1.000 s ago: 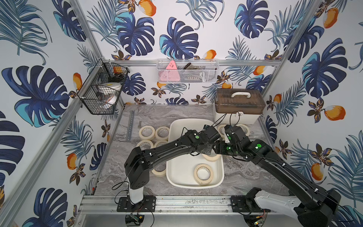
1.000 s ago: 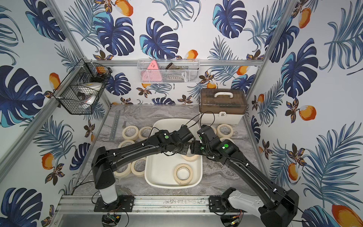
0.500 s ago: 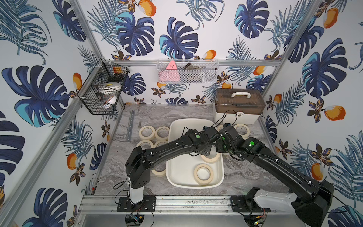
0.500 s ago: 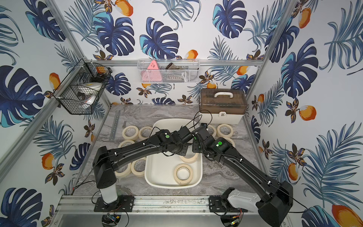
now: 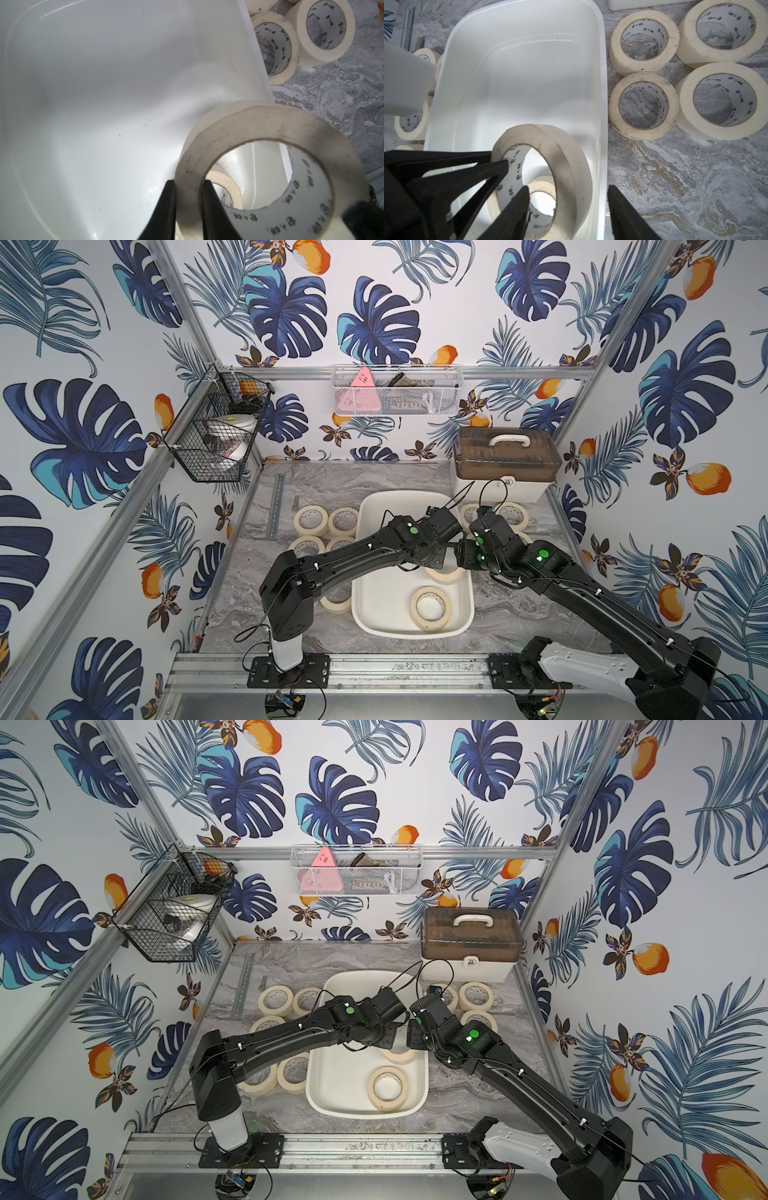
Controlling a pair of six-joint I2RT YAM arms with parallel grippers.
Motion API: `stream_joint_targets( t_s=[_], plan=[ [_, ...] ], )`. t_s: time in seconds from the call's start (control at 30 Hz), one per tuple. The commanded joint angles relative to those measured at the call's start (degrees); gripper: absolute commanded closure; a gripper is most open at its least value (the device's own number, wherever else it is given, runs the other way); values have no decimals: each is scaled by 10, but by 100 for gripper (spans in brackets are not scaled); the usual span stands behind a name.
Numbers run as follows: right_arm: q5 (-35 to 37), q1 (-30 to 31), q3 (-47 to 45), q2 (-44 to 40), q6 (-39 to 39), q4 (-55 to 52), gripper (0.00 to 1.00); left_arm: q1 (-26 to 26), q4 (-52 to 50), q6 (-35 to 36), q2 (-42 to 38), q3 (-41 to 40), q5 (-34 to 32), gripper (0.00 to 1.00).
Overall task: Take out the art tape in the storage box
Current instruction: Place the art tape at the center of the board.
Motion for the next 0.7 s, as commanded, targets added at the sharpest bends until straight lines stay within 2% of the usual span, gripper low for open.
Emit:
stream_joint_targets(
  t_s=[0.0, 0.47, 0.53, 0.67],
  plan=[
    [-9, 1, -8, -7, 10, 11, 37, 10, 30, -13, -13, -10, 16, 91],
    [-17, 1, -25, 26, 7, 42, 37, 20, 35, -13, -31, -19, 19, 92],
    [-14, 1, -22, 31, 6, 43, 41, 19, 35, -12, -33, -21, 18, 92],
    [-15, 1, -18, 38, 4, 44, 67, 20, 35, -11, -37, -23, 18, 92]
  ],
)
